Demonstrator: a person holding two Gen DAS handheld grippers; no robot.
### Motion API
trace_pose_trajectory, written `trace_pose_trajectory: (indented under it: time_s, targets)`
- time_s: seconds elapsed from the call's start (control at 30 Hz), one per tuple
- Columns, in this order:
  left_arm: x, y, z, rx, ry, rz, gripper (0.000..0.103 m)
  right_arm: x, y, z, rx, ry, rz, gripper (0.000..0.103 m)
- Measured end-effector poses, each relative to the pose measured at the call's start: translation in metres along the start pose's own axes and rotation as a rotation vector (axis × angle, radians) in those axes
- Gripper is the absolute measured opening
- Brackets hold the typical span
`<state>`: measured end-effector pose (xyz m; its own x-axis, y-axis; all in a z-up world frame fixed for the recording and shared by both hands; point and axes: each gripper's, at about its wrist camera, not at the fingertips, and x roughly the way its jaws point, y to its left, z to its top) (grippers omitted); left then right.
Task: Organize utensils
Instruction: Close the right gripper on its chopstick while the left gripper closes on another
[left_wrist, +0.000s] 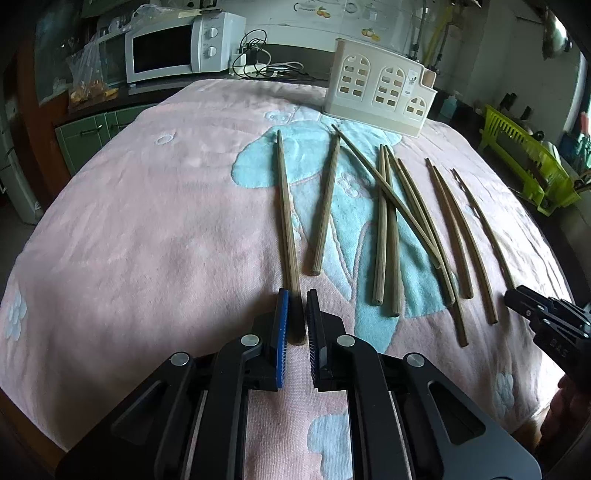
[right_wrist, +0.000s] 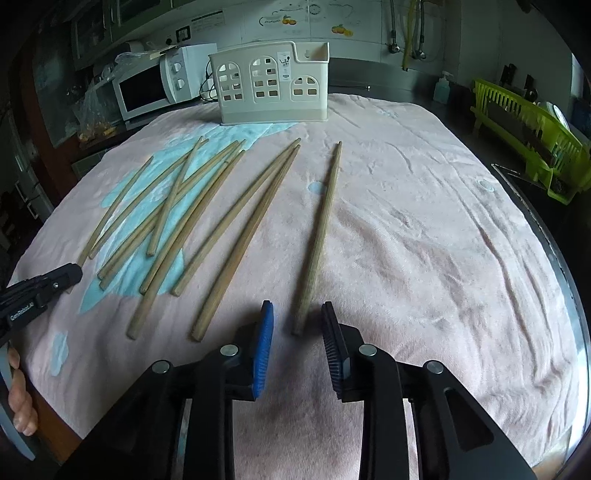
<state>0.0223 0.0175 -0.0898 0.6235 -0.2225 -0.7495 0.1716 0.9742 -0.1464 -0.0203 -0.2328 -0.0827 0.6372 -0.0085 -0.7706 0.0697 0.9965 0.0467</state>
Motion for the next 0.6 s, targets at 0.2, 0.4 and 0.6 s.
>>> trace_pose_trajectory:
  time_s: [0.2,0.4,0.6]
  targets:
    - [0.001,0.001,0.001,-0.023,-0.001,-0.012,0.011,0.001,-0.005,0.001,0.021,-0.004,-0.009,0.012]
    - [0.004,0.004,0.004,-0.047,0.021,-0.028,0.011,-0.002,-0.014,0.000,0.048,-0.005,0.017,0.007]
    - [0.004,0.002,0.008,-0.042,0.036,-0.015,0.007,-0.021,-0.019,0.005,0.009,-0.063,-0.008,0.007]
